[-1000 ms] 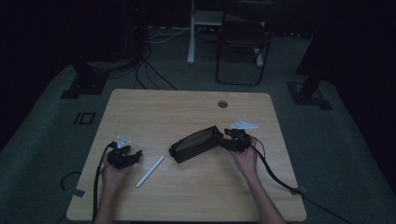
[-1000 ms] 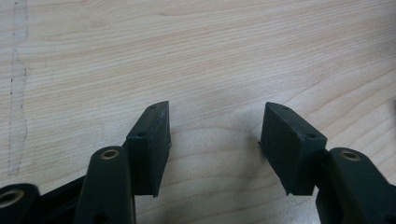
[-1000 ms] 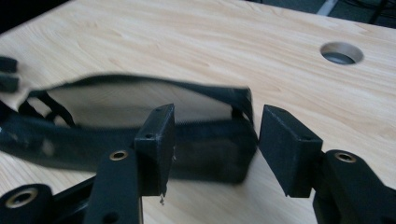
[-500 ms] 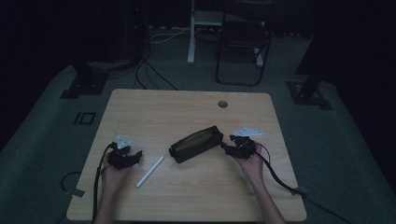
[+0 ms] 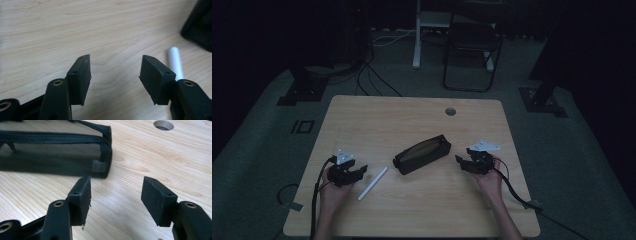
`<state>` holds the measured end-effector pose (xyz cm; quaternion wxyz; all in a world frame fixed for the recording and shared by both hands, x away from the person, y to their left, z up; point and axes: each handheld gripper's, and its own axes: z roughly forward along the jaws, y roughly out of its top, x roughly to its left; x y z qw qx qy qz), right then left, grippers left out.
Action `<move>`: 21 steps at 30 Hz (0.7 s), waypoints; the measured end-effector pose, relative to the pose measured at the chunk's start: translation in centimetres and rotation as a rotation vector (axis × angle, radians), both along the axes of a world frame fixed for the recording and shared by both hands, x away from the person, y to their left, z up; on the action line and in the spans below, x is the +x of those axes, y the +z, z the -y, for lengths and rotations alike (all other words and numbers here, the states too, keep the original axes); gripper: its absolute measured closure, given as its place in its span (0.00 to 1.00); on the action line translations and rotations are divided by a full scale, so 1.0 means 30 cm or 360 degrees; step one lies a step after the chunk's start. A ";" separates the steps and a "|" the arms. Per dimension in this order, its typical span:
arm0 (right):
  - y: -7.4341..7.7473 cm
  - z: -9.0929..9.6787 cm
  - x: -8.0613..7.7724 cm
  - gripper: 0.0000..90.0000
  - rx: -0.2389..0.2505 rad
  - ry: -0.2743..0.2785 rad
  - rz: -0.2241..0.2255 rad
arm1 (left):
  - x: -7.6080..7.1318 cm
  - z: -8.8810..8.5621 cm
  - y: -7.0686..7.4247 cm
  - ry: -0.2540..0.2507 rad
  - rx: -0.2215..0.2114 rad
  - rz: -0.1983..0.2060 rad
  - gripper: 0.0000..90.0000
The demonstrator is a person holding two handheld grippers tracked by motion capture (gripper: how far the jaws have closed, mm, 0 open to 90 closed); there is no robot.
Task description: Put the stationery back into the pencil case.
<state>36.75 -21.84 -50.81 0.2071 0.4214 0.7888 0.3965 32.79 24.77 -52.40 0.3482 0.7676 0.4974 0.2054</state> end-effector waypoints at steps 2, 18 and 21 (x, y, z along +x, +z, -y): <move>-0.003 0.009 -0.005 0.45 -0.0004 -0.0002 0.0001 | -0.013 0.006 0.004 -0.0032 -0.0018 0.0005 0.47; -0.032 0.060 -0.032 0.45 -0.0030 -0.0049 -0.0001 | -0.084 0.039 0.007 -0.0188 -0.0083 -0.0011 0.47; -0.035 0.070 -0.034 0.45 -0.0024 -0.0060 -0.0001 | -0.091 0.050 0.005 -0.0205 -0.0067 -0.0016 0.47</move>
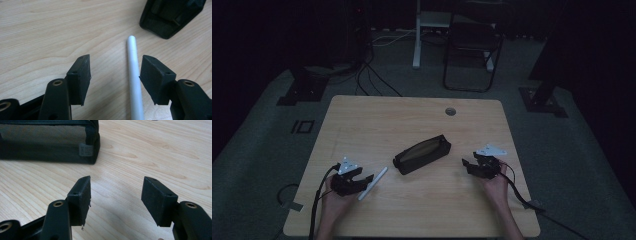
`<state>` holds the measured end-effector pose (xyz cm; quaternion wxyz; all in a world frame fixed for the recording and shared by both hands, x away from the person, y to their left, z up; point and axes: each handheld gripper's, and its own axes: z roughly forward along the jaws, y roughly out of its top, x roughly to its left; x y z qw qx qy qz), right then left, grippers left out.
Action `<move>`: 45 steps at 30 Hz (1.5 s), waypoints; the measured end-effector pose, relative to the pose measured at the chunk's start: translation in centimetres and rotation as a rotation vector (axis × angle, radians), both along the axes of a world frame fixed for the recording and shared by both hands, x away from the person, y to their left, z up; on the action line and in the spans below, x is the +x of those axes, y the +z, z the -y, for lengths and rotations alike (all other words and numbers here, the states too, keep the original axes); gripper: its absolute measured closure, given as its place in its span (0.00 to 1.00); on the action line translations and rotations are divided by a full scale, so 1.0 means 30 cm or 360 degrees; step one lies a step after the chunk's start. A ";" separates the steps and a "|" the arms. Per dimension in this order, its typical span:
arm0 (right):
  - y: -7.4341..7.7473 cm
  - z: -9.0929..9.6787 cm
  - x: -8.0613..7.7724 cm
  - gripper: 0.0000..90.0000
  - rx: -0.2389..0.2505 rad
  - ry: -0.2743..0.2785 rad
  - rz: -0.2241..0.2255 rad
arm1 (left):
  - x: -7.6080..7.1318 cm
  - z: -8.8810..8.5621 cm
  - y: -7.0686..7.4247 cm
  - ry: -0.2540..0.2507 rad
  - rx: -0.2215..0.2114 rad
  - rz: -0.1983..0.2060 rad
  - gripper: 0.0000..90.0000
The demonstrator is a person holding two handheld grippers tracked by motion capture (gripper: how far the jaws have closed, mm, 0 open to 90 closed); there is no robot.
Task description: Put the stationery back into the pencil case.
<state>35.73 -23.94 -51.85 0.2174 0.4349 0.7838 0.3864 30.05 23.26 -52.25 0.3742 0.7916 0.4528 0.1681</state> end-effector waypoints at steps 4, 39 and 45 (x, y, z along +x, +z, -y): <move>-0.005 0.012 -0.007 0.45 -0.0003 -0.0009 -0.0001 | -0.001 0.017 -0.006 -0.0023 0.0017 -0.0011 0.47; -0.065 0.211 -0.081 0.44 0.0028 -0.0220 -0.0056 | -0.026 0.086 -0.049 -0.0166 0.0198 -0.0061 0.72; -0.081 0.238 -0.053 0.44 0.0052 -0.0253 -0.0068 | -0.027 0.085 -0.047 -0.0168 0.0197 -0.0067 0.85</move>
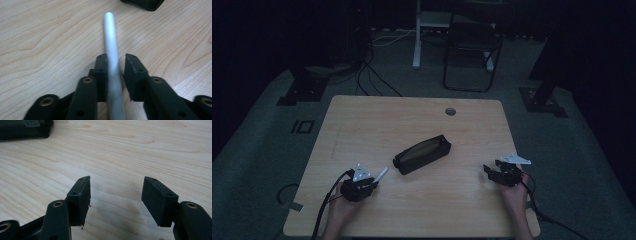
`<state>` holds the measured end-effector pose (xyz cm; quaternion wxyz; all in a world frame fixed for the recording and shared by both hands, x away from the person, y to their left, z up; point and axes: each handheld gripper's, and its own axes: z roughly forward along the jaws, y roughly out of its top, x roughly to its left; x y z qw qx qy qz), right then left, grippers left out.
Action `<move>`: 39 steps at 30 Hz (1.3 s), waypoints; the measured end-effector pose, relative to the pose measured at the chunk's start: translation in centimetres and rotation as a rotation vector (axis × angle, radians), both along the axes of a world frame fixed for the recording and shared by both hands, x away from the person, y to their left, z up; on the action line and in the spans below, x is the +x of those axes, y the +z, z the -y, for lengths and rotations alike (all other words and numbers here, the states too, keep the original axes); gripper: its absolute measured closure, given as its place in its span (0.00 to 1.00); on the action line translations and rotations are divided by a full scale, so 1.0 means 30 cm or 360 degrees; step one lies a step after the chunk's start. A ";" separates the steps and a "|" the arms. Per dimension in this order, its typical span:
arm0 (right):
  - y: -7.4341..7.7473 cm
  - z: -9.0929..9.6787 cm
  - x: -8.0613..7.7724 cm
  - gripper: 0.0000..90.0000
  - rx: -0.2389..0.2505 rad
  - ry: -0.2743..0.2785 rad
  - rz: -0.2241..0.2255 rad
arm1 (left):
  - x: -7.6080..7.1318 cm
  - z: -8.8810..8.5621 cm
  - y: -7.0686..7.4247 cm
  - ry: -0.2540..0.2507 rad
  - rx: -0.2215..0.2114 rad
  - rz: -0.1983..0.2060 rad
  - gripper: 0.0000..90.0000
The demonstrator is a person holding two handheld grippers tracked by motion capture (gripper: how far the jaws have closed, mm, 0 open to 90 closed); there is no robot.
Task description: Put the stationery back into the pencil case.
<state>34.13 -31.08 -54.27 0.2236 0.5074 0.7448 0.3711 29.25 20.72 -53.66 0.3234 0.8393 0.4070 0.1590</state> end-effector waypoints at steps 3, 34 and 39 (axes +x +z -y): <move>-0.006 0.008 0.008 0.44 0.0010 -0.0010 -0.0004 | 0.001 -0.001 0.000 0.0003 -0.0002 -0.0002 0.87; -0.031 -0.019 0.031 0.39 -0.0072 0.0027 -0.0051 | 0.009 -0.007 0.005 0.0006 0.0048 0.0017 0.88; -0.031 -0.019 0.031 0.39 -0.0073 0.0029 -0.0052 | 0.004 -0.006 0.015 0.0006 0.0034 0.0036 0.88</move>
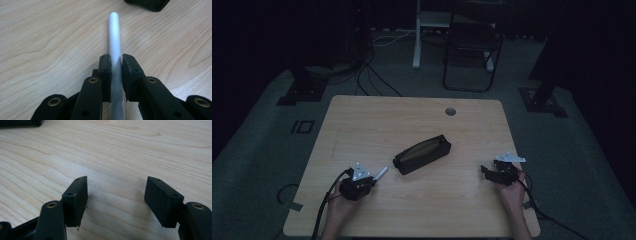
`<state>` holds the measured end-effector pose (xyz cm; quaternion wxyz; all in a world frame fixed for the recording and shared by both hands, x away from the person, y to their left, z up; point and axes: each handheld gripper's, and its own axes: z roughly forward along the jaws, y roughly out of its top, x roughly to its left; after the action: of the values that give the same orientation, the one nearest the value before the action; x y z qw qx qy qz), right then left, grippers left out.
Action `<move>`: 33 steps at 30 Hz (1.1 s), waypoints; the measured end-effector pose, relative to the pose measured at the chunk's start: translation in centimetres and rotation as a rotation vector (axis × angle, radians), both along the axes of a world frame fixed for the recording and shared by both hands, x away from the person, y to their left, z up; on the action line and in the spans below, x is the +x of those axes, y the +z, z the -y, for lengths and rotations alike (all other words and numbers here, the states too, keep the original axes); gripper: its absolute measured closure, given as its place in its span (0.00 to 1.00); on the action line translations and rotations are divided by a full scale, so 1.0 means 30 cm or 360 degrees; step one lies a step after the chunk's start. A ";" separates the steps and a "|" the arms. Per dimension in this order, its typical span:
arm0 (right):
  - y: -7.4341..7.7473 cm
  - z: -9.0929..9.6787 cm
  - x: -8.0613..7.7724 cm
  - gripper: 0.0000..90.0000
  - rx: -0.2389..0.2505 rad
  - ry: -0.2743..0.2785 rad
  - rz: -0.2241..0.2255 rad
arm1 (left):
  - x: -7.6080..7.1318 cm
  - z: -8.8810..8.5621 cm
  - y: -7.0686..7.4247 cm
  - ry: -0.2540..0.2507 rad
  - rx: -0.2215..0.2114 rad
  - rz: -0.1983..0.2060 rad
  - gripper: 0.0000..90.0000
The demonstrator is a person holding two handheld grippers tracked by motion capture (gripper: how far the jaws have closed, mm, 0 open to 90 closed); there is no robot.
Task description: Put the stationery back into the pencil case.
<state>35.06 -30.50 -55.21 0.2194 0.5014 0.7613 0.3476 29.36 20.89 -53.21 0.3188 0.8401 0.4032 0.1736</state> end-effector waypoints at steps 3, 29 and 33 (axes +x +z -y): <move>0.000 0.000 0.000 0.39 0.0000 0.0001 0.0000 | -0.003 0.000 0.009 -0.0006 -0.0016 0.0009 0.88; 0.000 -0.001 0.001 0.38 0.0000 0.0003 0.0001 | -0.008 -0.008 0.074 -0.0015 -0.0059 0.0077 0.88; 0.000 -0.001 0.001 0.38 0.0000 0.0003 0.0000 | -0.011 -0.019 0.099 -0.0015 -0.0072 0.0108 0.87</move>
<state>35.08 -30.47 -55.22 0.2192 0.5006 0.7618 0.3479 29.02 21.44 -50.23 0.3520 0.8282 0.3921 0.1912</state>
